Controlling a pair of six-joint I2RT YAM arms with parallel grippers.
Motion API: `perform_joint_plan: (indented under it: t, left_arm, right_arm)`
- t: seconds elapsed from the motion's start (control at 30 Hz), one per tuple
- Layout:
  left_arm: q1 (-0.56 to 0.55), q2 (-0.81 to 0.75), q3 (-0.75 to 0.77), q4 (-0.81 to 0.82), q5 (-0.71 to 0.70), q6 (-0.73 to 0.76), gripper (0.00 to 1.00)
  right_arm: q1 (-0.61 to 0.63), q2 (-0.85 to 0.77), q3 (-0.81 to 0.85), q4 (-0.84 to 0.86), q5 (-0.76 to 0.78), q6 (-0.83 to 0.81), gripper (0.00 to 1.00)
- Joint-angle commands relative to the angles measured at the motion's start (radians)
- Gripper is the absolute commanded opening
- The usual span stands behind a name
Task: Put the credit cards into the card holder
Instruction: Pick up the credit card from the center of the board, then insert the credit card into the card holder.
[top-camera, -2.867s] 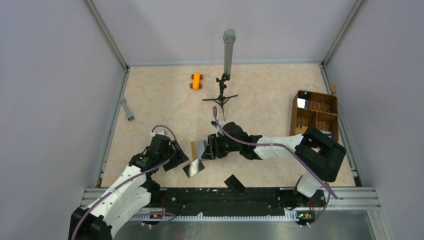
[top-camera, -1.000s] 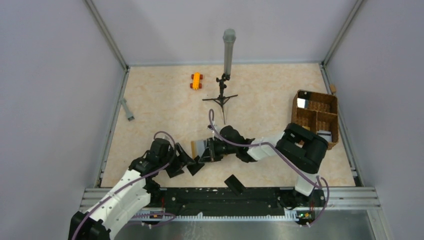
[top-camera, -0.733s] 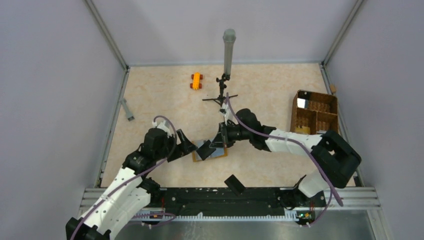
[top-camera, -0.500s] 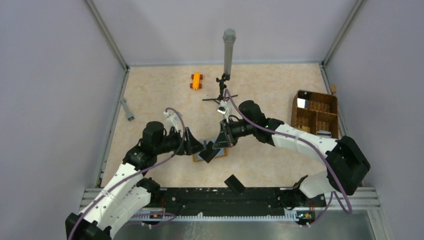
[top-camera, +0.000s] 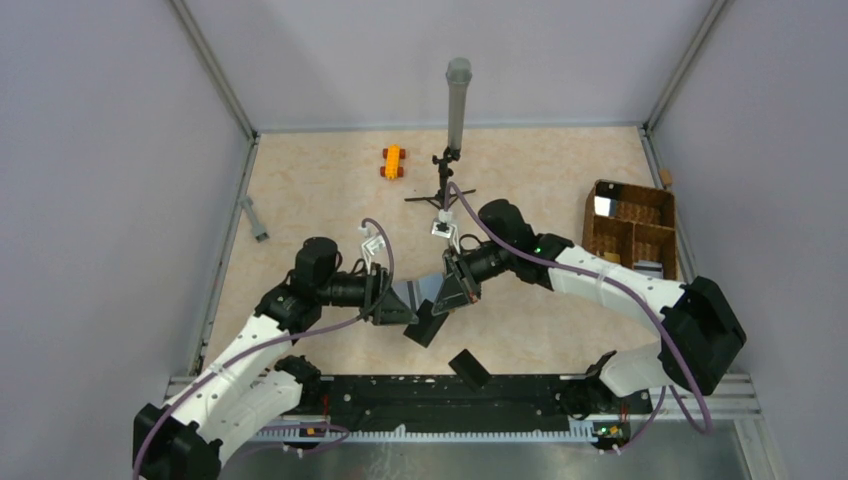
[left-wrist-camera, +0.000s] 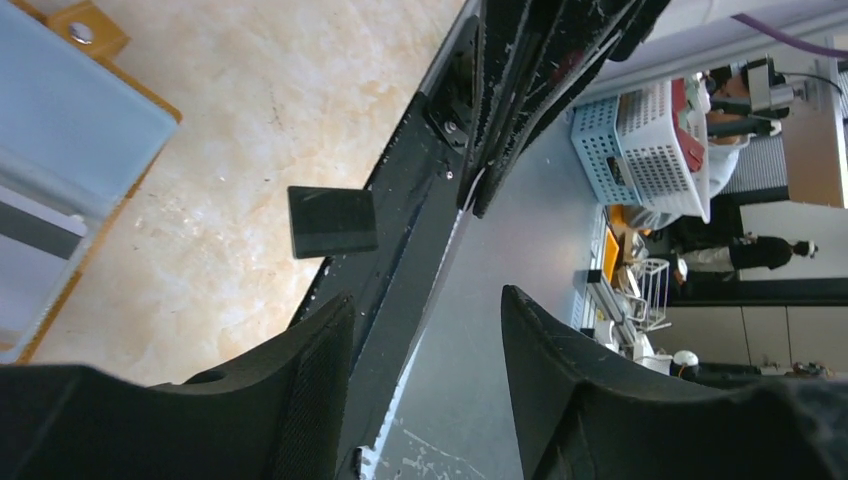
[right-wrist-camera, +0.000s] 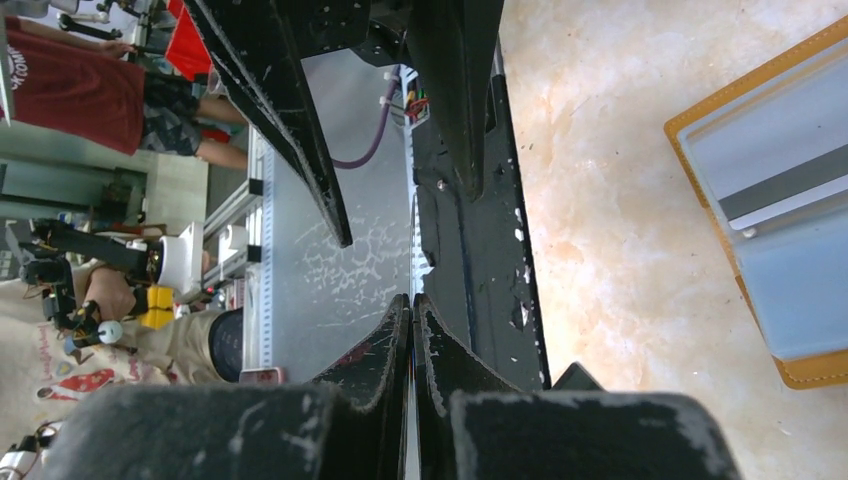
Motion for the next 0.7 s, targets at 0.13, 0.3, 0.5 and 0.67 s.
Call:
perform_joint_plan:
  t: [0.13,0.3,0.5,0.67]
  left_arm:
    - [-0.074,0.031,0.037,0.044,0.029,0.025,0.47]
    - [-0.128,0.069,0.041,0.067,-0.007,0.018,0.11]
    - [-0.127,0.049,0.027,0.033,-0.341,-0.026,0.00]
    - [-0.124,0.057,-0.037,0.102,-0.602,-0.167,0.00]
  right_arm:
    - [-0.001,0.020,0.046,0.055,-0.045,-0.002,0.00]
    - [0.000,0.023,0.044,0.059,-0.018,0.005,0.00]
    - [-0.102,0.006,-0.061,0.143,0.133,0.090,0.40]
    - [-0.188,-0.007,-0.184,0.251,0.272,0.177,0.52]
